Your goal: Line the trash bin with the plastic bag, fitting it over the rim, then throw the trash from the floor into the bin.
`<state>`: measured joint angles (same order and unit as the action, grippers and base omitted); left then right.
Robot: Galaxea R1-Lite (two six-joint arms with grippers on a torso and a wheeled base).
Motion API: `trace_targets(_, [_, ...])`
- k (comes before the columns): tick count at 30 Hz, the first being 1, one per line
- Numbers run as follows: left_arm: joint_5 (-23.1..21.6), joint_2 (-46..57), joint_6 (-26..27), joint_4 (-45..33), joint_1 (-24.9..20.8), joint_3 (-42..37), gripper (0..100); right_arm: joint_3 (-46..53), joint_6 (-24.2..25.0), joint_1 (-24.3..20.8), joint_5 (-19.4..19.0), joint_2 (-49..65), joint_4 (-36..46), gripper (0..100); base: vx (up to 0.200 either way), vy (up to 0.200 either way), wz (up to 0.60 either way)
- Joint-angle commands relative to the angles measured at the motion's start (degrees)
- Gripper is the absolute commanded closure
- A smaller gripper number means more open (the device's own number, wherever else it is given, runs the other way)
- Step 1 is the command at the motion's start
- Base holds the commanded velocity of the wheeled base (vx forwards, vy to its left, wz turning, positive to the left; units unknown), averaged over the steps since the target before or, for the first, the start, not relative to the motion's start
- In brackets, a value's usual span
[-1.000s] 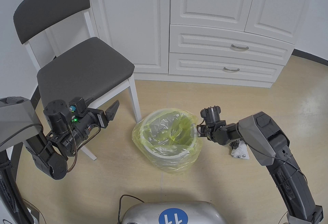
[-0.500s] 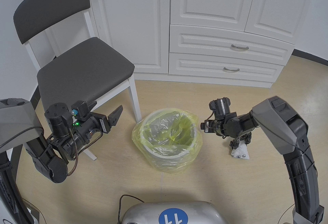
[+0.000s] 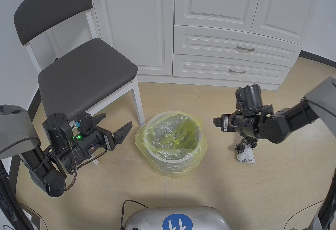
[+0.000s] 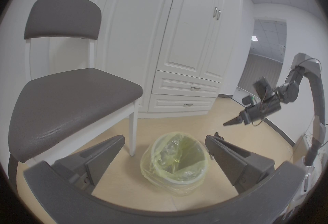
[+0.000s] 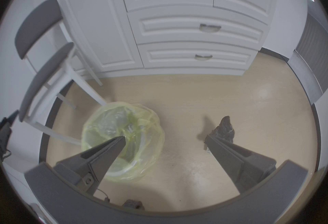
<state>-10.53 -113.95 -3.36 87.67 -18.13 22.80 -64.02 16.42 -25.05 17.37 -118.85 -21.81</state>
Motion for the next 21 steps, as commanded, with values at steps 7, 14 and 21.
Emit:
trace_targets(7, [-4.9,11.2,0.7,-0.3,0.7,-8.9,0,19.2,-2.4,-3.2,0.0,36.1,9.9,0,0.000,0.000,0.00])
trace_targets(14, [-4.8,18.8,0.6,-1.0,4.9,-11.2,0,26.7,-4.0,-1.8,0.1,45.1,9.9,0,0.000,0.000,0.00])
trace_targets(21, [-2.9,27.9,0.8,-6.5,6.3,-14.1,0,29.3,-8.9,-0.4,1.8,50.2,9.9,0,0.000,0.000,0.00])
